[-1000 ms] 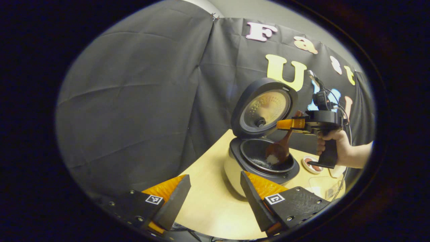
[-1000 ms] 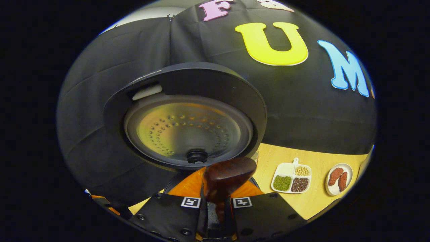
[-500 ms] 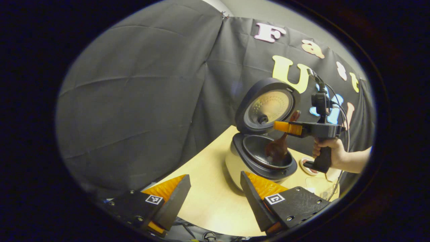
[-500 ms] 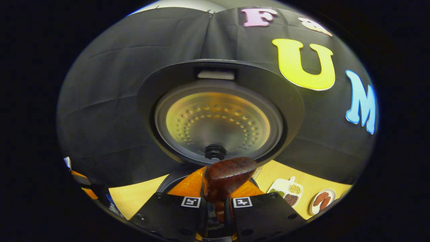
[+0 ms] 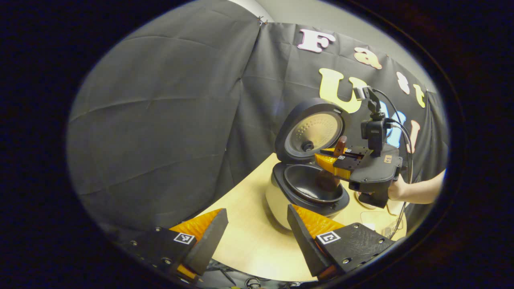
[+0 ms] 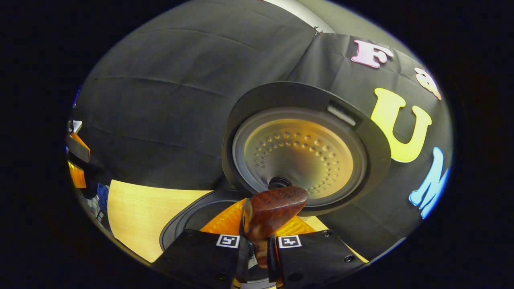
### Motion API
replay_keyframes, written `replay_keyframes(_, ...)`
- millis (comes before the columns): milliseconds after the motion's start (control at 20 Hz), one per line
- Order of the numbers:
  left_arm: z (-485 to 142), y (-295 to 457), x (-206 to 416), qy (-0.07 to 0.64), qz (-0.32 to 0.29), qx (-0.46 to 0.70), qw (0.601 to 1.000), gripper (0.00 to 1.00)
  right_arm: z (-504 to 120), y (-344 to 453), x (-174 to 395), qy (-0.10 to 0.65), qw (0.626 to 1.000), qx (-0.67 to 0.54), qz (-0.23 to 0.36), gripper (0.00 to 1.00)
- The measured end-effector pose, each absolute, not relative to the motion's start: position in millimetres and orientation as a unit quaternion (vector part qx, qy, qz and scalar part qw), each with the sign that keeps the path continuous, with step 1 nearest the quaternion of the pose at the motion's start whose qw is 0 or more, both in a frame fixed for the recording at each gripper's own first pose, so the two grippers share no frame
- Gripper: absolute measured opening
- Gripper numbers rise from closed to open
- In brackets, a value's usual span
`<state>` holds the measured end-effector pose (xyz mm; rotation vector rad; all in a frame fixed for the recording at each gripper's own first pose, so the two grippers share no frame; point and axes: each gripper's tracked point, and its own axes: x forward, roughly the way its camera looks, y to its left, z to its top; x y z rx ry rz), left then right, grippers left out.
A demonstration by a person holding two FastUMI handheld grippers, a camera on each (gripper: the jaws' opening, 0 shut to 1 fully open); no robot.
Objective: Close the left gripper, press the button to open the rice cooker; take a wooden spoon from the chopstick holder with the right hand, scoop a spoonful of rice and pour it into the rice cooker, then put the wooden spoon back into the chopstick holder.
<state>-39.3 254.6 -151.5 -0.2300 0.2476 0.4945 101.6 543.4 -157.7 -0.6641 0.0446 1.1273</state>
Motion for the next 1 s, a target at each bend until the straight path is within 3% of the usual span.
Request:
replay_keyframes(550,-142.3,214.9,3.8,0.119,0.175,-0.1,0.972,0.96,-9.7,489.3,101.0,-0.011,0.856,-0.176,0.485,0.2)
replay_keyframes(1000,-120.6,159.1,65.8,0.105,0.083,-0.071,0.988,0.96,35.3,330.4,148.2,0.024,0.927,-0.113,0.356,0.17)
